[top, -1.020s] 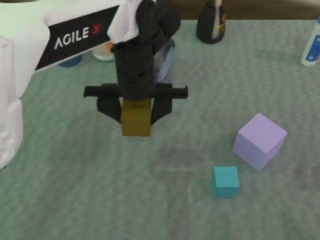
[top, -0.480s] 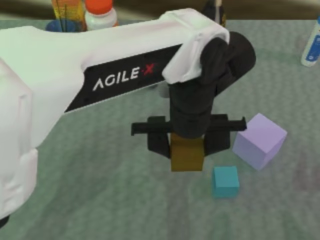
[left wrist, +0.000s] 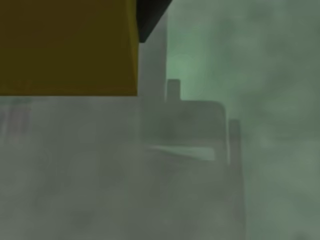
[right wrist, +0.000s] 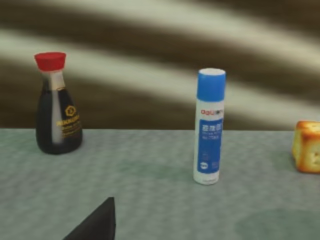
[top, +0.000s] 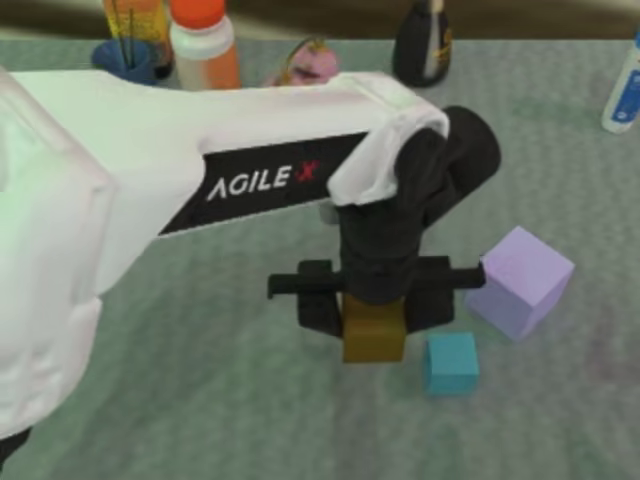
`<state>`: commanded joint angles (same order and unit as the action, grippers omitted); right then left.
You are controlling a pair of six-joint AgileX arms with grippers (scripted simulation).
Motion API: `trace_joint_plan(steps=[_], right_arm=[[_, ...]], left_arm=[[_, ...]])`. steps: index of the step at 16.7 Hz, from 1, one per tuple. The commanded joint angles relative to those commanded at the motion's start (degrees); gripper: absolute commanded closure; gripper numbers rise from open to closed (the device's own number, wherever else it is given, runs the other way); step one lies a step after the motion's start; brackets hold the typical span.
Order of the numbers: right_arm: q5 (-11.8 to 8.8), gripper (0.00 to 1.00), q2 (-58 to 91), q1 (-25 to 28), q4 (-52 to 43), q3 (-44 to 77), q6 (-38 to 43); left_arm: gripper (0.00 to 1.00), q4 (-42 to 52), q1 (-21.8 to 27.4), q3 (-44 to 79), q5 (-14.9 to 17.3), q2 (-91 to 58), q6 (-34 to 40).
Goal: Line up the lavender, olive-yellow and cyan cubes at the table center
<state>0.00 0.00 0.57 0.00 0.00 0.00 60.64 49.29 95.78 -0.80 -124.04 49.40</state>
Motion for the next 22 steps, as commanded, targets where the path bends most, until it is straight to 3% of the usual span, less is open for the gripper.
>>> trace_joint_plan(steps=[7, 20, 22], right_arm=[[0.0, 0.00, 0.0, 0.0, 0.0, 0.0, 0.0], [0.0, 0.00, 0.0, 0.0, 0.0, 0.0, 0.0], [0.0, 0.00, 0.0, 0.0, 0.0, 0.0, 0.0]], left_arm=[[1.00, -5.3, 0.2, -4.2, 0.0, -1.4, 0.0], [0.02, -5.3, 0.2, -4.2, 0.0, -1.4, 0.0], [0.00, -5.3, 0.2, -4.2, 0.0, -1.4, 0.0]])
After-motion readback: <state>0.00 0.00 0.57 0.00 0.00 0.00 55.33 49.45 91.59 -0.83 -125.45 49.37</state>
